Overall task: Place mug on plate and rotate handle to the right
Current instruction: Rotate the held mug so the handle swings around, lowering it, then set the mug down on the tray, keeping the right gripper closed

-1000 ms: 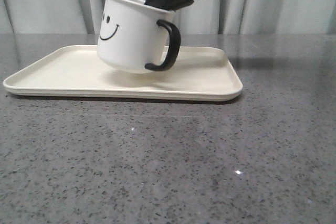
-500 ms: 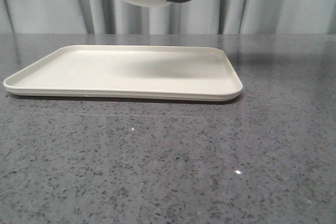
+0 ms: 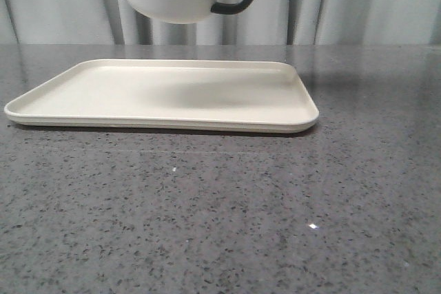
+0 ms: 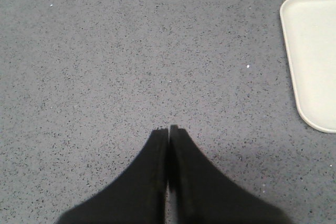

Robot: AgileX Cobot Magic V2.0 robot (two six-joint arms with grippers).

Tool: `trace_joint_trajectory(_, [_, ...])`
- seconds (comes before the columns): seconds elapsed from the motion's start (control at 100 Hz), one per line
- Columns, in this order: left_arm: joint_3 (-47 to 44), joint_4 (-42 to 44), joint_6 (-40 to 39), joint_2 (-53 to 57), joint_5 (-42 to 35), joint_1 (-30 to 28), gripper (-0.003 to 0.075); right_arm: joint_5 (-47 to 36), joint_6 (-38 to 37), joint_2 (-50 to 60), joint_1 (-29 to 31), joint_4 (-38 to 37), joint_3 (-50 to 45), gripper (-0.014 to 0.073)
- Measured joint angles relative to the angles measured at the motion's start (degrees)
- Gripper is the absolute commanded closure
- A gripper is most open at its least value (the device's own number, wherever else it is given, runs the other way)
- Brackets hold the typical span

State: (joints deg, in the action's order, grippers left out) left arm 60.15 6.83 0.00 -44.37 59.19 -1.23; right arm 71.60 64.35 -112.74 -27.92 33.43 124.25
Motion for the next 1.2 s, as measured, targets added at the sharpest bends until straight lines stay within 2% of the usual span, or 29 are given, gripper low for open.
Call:
trace_joint_trajectory(0.25, [0.0, 0.0, 0.0, 0.0, 0.0, 0.0, 0.0740, 0.0, 1.2, 0.0, -5.3, -8.2, -2.2, 0.0658])
trace_joint_trajectory(0.43, [0.0, -0.1, 0.0, 0.0, 0.0, 0.0, 0.0740, 0.0, 2.9, 0.0, -6.2, -10.7, -5.7, 0.0658])
trace_joint_trajectory(0.94, [0.0, -0.1, 0.0, 0.0, 0.0, 0.0, 0.0740, 0.0, 5.8, -2.5, -6.2, -11.2, -6.3, 0.0658])
trace_joint_trajectory(1.2, [0.0, -0.1, 0.0, 0.0, 0.0, 0.0, 0.0740, -0.2, 7.5, -4.4, -6.2, -8.6, -6.3, 0.0658])
